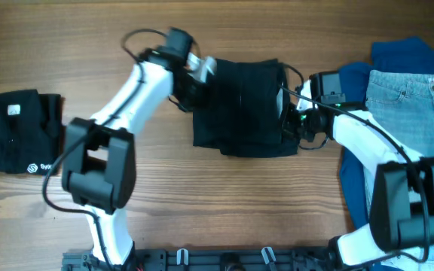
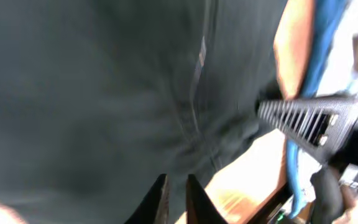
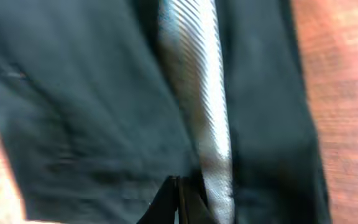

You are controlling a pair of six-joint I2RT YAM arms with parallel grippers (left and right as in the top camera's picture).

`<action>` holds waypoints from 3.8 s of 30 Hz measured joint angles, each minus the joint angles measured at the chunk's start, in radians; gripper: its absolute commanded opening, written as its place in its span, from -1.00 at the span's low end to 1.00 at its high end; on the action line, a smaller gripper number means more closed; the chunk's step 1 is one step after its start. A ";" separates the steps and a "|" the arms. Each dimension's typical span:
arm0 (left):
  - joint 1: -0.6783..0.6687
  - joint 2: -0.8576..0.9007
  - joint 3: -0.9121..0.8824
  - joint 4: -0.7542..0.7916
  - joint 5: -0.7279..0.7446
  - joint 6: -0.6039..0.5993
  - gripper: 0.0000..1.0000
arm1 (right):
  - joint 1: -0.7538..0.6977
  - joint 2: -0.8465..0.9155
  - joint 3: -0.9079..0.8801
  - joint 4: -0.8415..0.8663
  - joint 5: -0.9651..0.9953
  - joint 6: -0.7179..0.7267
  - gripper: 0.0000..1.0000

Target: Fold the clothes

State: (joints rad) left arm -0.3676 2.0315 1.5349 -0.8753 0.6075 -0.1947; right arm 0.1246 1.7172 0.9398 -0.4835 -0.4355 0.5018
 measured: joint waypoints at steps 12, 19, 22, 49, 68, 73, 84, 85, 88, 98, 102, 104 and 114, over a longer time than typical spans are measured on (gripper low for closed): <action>0.055 0.011 -0.204 0.011 -0.284 -0.101 -0.81 | 0.125 -0.013 0.000 -0.186 -0.069 -0.014 -0.87; 0.310 0.015 -0.135 -0.005 -0.325 -0.114 -0.43 | 0.141 -0.151 0.001 0.037 -0.081 -0.035 -0.69; 0.354 0.014 -0.111 -0.008 -0.208 -0.110 -0.34 | 0.141 -0.151 0.002 0.188 -0.072 -0.013 -0.70; 0.307 -0.029 -0.185 -0.141 0.008 -0.074 0.68 | 0.141 0.082 0.005 0.262 -0.023 0.169 -0.71; 0.022 -0.105 -0.504 0.517 -0.006 -0.712 -0.78 | 0.141 0.082 0.005 0.245 -0.036 0.172 -0.73; 0.025 -0.105 -0.506 0.513 -0.053 -0.686 -0.92 | 0.141 0.082 0.005 0.220 -0.074 0.171 -0.72; 0.431 -0.453 -0.456 0.427 -0.183 -0.391 -0.92 | 0.137 -0.158 0.005 0.146 -0.125 0.122 -0.71; 0.465 -0.472 -0.451 0.452 -0.190 -0.369 -0.92 | 0.137 -0.172 0.005 0.146 -0.126 0.122 -0.71; 0.587 -0.481 -0.446 0.531 -0.207 -0.292 -0.92 | 0.136 -0.201 0.005 0.120 -0.126 0.121 -0.70; 0.868 -0.480 -0.445 0.811 -0.132 -0.203 -0.92 | 0.137 -0.205 0.005 0.063 -0.126 0.121 -0.72; 0.904 -0.480 -0.445 0.852 -0.101 -0.203 -0.92 | 0.136 -0.205 0.005 0.057 -0.126 0.121 -0.71; 0.935 -0.480 -0.445 0.854 -0.095 -0.198 -0.92 | 0.137 -0.205 0.005 0.050 -0.126 0.121 -0.71; 1.126 -0.478 -0.443 0.778 -0.089 -0.091 -0.82 | 0.137 -0.205 0.005 -0.007 -0.126 0.121 -0.72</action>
State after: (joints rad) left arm 0.7586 1.5539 1.0916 -0.0975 0.5186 -0.2855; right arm 0.2611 1.5124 0.9447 -0.4908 -0.5613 0.6231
